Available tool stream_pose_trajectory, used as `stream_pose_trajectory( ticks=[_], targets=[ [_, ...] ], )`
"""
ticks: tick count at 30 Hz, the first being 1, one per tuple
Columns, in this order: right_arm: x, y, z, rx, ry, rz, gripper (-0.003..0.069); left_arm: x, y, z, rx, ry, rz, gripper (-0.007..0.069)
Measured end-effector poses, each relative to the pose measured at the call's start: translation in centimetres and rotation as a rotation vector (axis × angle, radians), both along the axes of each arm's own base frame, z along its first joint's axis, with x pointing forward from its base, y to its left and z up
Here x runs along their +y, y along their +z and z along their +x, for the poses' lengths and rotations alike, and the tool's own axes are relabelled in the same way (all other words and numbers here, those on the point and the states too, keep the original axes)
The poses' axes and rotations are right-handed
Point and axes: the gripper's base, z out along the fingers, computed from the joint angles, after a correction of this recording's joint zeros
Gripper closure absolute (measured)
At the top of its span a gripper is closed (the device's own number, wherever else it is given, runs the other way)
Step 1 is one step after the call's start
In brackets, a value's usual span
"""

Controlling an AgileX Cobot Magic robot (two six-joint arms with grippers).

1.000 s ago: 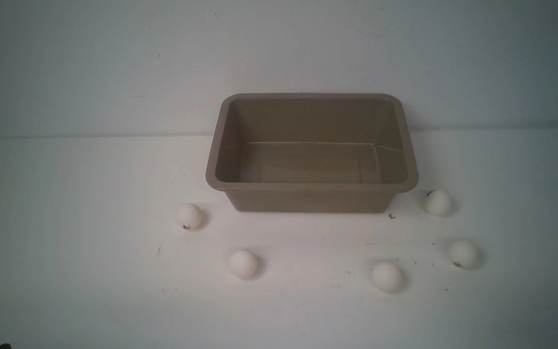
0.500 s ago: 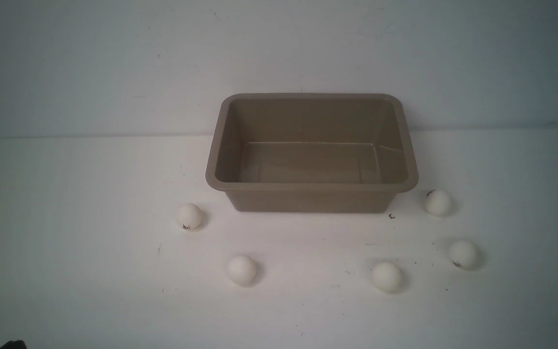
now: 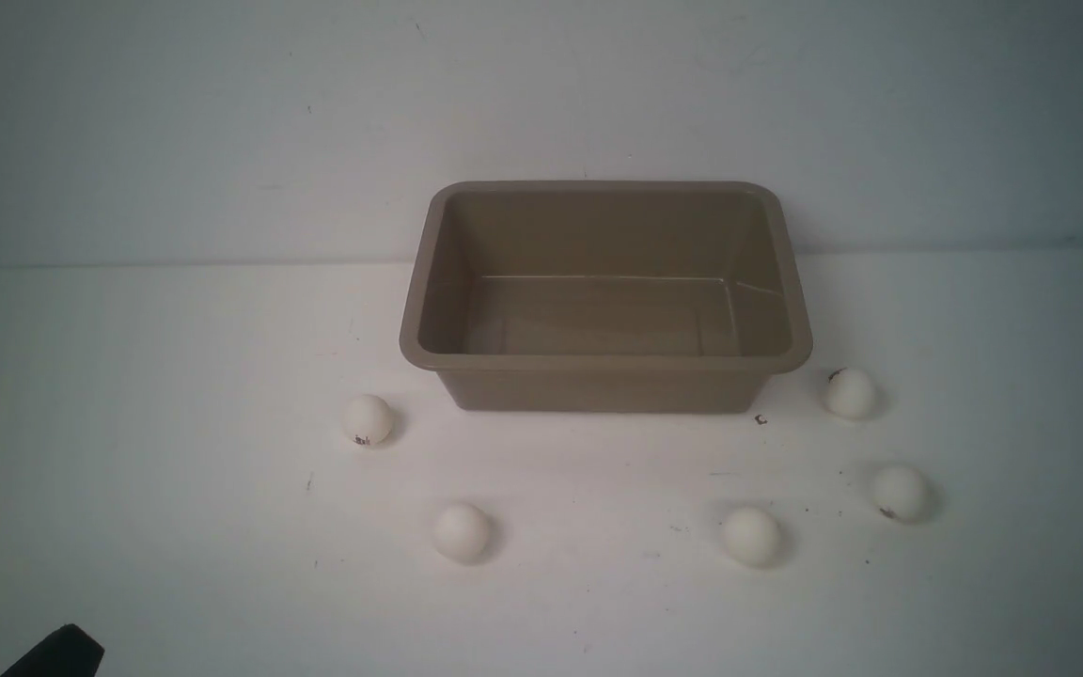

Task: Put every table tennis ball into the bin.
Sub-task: Use the right arm to clamp the table tennis ball closest to it

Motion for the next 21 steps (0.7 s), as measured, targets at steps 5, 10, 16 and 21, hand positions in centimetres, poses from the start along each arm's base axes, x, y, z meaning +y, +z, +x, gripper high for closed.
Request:
stream_pose_trajectory(
  ticks=[5, 10, 16, 21],
  targets=[
    [0.5, -0.5, 0.1, 0.064, 0.042, -0.122, 0.0669, 1.1, 1.2, 0.2, -0.094, 0.137, -0.279, 0.0629],
    [1.3, 2.0, -0.5, 0.06, 0.105, -0.384, 0.0669, 2.3, 1.6, 0.2, -0.129, 0.255, -0.575, 0.0629],
    [2.4, 9.9, -2.6, -0.064, 0.145, -0.743, 0.0669, 0.9, 4.3, -0.3, -0.226, 0.098, -0.159, 0.0629],
    [3.4, 14.4, -1.2, 0.03, 0.311, -0.87, 0.0669, -0.4, 9.8, -0.9, -0.36, -0.03, 0.178, 0.0629]
  ],
)
